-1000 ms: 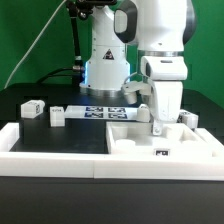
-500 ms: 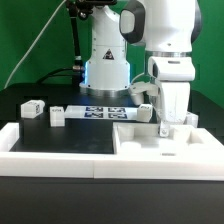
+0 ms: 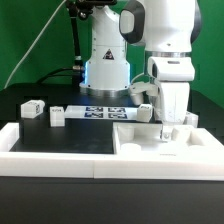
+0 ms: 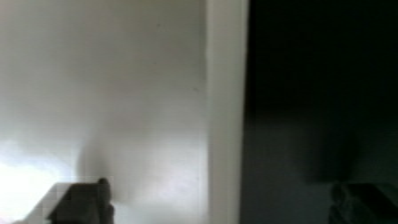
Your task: Assemble one leg
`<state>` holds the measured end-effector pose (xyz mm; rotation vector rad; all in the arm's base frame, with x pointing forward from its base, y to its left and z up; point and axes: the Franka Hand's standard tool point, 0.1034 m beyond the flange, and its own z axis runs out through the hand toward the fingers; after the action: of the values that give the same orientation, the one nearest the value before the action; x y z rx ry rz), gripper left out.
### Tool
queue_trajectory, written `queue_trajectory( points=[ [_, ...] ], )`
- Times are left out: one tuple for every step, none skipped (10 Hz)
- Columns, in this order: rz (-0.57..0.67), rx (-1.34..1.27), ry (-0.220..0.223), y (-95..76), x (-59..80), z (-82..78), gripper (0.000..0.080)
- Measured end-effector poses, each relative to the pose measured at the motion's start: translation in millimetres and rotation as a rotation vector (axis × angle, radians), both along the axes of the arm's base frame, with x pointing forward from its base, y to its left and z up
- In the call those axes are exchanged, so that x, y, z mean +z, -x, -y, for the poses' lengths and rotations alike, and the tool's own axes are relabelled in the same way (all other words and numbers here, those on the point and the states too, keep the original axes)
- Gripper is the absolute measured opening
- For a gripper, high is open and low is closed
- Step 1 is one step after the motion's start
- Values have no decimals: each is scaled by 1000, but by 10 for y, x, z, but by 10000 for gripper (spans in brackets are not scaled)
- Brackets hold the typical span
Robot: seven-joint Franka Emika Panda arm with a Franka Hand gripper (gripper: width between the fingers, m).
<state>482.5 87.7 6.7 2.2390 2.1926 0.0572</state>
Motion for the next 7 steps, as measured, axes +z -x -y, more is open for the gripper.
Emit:
queue_trajectory(
  points=[
    [0, 0, 0, 0, 0, 1, 639],
    [0, 0, 0, 1, 0, 1, 647],
    [0, 0, 0, 1, -1, 1, 647],
    [0, 0, 0, 1, -1, 2, 649],
    [1, -1, 0, 0, 8, 2, 649],
    [15, -32, 1, 12, 128, -25, 649],
    [26, -52, 4, 46, 260, -55, 649]
  ],
)
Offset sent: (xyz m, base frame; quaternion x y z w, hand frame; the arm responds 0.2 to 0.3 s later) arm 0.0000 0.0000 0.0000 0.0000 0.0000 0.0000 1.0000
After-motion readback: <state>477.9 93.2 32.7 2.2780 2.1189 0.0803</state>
